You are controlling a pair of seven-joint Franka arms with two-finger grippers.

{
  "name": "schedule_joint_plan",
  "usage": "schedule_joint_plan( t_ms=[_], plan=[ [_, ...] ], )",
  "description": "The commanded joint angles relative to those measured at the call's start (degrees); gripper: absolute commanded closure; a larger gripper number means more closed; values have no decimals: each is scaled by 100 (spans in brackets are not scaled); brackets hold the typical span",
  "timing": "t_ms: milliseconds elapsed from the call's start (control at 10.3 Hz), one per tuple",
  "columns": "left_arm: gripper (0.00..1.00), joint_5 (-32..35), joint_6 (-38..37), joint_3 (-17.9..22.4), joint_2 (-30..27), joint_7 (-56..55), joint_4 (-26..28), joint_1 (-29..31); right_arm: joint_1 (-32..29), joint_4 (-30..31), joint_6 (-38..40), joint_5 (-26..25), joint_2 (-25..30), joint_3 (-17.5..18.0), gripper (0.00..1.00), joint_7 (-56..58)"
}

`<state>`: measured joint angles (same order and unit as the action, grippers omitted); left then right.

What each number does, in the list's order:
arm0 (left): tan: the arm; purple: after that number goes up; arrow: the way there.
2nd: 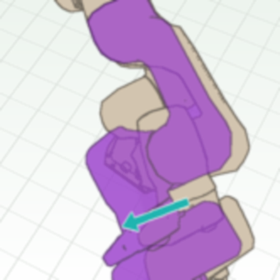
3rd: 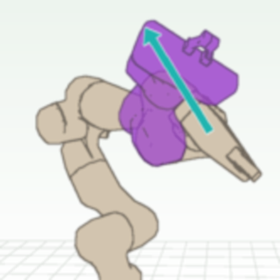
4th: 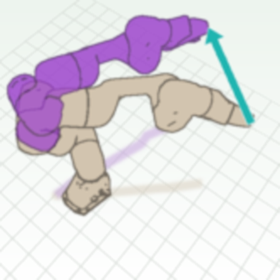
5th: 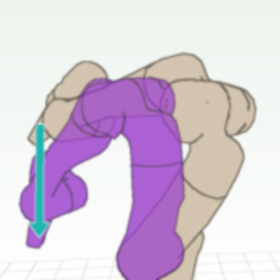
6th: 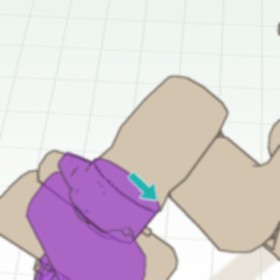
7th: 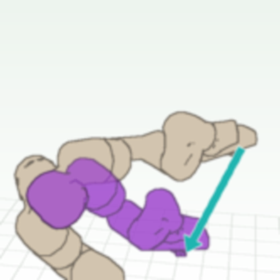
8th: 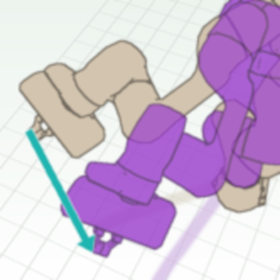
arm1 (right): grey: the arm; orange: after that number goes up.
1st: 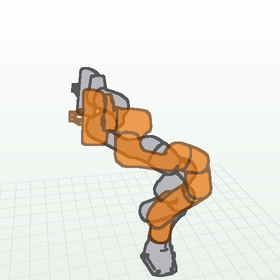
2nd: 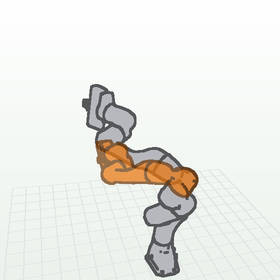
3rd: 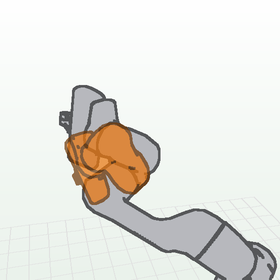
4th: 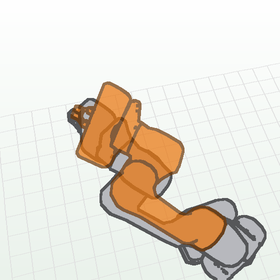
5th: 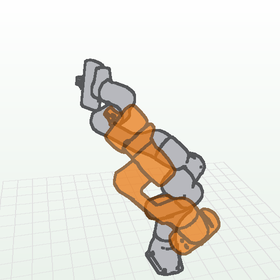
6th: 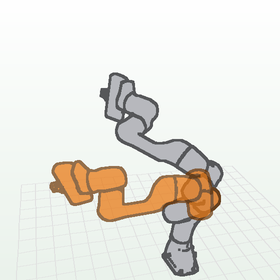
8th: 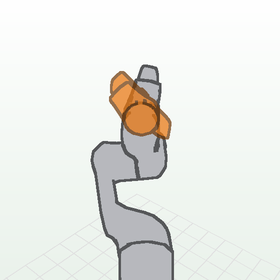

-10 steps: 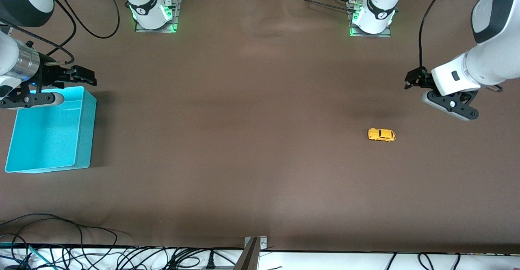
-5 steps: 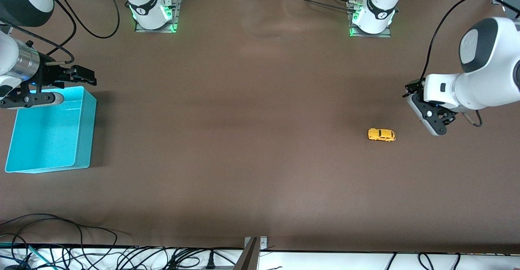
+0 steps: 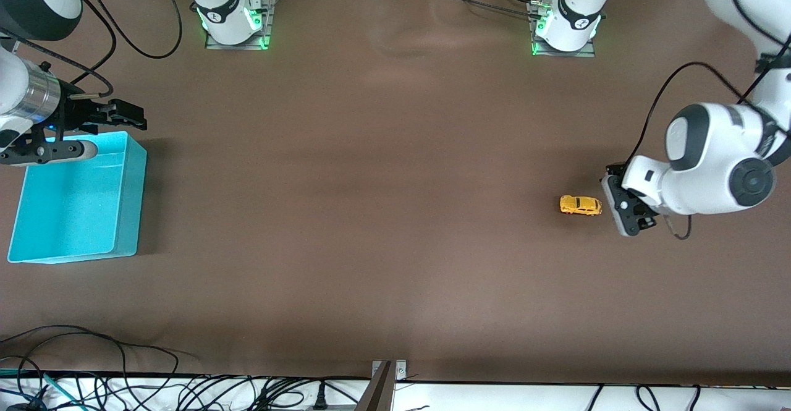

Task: Wind up and store yellow beetle car
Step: 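Reach the left gripper down onto the yellow beetle car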

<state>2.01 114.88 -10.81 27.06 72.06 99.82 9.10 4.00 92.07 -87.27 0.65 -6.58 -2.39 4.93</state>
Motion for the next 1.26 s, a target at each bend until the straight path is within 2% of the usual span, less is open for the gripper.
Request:
schedule_joint_plan(
  t_ms=[0, 194, 291, 388, 581, 872, 1066, 1163],
  plan=[
    [0, 309, 962, -71, -139, 536, 799, 48, 5, -128, 140, -39, -18, 10, 0, -18],
    [0, 318, 1666, -71, -166, 686, 1459, 57, 5, -128, 158, -39, -18, 2, 0, -18],
    [0, 327, 1774, -71, -270, 860, 1653, 57, 5, -137, 158, -39, -18, 10, 0, -18],
    [0, 405, 1836, -71, -245, 1097, 1690, 57, 5, -137, 141, -48, -27, 11, 0, -27],
    [0, 660, 2440, -71, -219, 1135, 1944, 66, 13, -137, 149, -39, -18, 19, 0, -27],
    [5, 704, 2645, -62, -183, 1135, 2059, 92, 13, -137, 141, -74, -18, 19, 0, -36],
    [18, 713, 2645, -62, -175, 1143, 2077, 101, 13, -128, 158, -74, -18, 11, 0, -36],
    [39, 713, 2741, -62, -148, 1143, 2094, 101, 5, -128, 167, -74, -18, 11, 0, -19]
  ],
)
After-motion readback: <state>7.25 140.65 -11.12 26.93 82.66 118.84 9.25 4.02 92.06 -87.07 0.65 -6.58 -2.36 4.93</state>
